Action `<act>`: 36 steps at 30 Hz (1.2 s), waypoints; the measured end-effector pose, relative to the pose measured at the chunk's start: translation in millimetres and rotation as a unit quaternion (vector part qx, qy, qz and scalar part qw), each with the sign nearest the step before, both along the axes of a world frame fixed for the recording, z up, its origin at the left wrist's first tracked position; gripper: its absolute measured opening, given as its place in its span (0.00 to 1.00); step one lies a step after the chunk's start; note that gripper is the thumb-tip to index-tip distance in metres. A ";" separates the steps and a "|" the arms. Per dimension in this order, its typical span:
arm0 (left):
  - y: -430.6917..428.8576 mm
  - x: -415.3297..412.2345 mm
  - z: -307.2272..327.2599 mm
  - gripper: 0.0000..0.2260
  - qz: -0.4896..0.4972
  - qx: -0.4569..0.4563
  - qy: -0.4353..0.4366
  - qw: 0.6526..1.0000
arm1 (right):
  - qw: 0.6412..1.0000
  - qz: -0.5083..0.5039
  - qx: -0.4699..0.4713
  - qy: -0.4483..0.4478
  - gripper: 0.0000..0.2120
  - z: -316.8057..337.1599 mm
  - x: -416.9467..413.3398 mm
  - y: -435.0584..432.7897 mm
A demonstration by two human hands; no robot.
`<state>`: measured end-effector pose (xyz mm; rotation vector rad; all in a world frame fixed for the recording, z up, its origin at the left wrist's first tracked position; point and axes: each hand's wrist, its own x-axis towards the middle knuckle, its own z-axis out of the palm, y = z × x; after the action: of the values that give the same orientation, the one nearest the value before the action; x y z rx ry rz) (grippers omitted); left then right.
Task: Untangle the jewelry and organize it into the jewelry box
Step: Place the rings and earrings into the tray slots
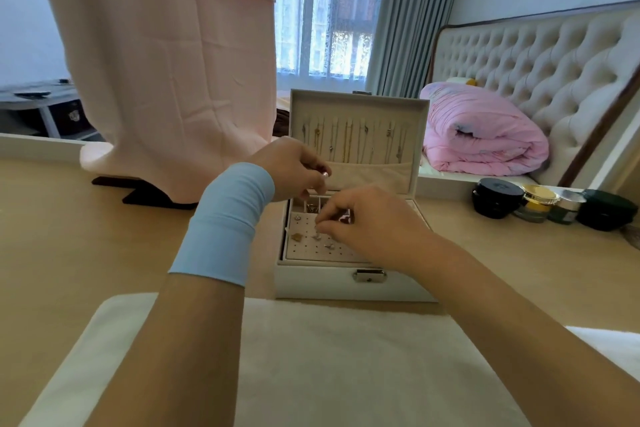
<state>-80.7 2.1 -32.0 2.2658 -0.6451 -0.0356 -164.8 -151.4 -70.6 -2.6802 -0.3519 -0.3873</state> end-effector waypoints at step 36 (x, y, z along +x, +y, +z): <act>-4.3 -14.2 0.0 0.03 -0.076 -0.153 0.067 0.983 | 0.964 -0.046 0.251 -0.073 0.10 11.2 6.7 -26.2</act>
<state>-94.9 -2.2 -31.9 1.8992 -0.6993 -0.1526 -158.2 -177.6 -59.5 -2.1812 -0.1431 -0.6130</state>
